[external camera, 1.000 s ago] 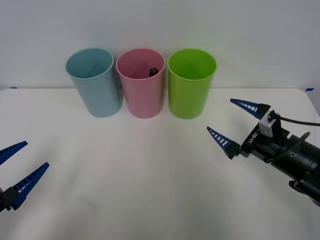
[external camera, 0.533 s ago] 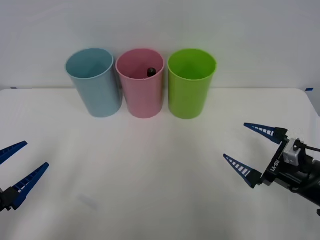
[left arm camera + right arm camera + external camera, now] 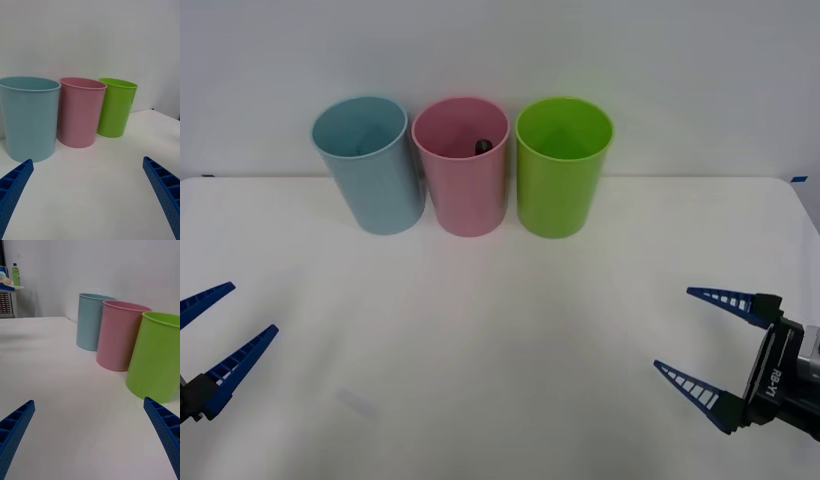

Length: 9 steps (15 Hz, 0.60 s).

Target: Grasp the object on the table and drop it into the matching bin: aluminum can to the light blue bin, PET bottle to the pink bin.

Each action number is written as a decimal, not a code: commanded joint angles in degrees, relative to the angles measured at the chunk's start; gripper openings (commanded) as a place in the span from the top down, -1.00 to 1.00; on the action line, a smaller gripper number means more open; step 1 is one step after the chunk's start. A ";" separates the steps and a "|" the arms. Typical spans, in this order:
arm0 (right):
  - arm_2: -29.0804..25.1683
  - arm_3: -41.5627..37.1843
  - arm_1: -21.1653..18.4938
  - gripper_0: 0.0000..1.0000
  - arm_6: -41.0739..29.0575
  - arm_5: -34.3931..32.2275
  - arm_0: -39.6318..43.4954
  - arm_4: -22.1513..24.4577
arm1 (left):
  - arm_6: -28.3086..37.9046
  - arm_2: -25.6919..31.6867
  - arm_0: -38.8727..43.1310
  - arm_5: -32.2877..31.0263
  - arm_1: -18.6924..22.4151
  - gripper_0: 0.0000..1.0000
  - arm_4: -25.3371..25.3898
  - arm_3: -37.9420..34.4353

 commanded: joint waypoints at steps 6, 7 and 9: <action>-2.96 -0.07 1.58 -1.00 -0.45 -1.67 2.97 0.25 | 0.00 0.00 0.00 0.00 0.00 -1.00 0.00 0.00; -3.48 0.01 2.11 -1.00 -0.62 -1.50 2.88 0.69 | 0.00 0.00 0.00 0.00 0.00 -1.00 0.00 0.00; -3.84 0.01 2.99 -1.00 -0.89 -0.97 2.79 1.04 | 0.00 0.00 0.00 0.00 0.00 -1.00 0.00 0.00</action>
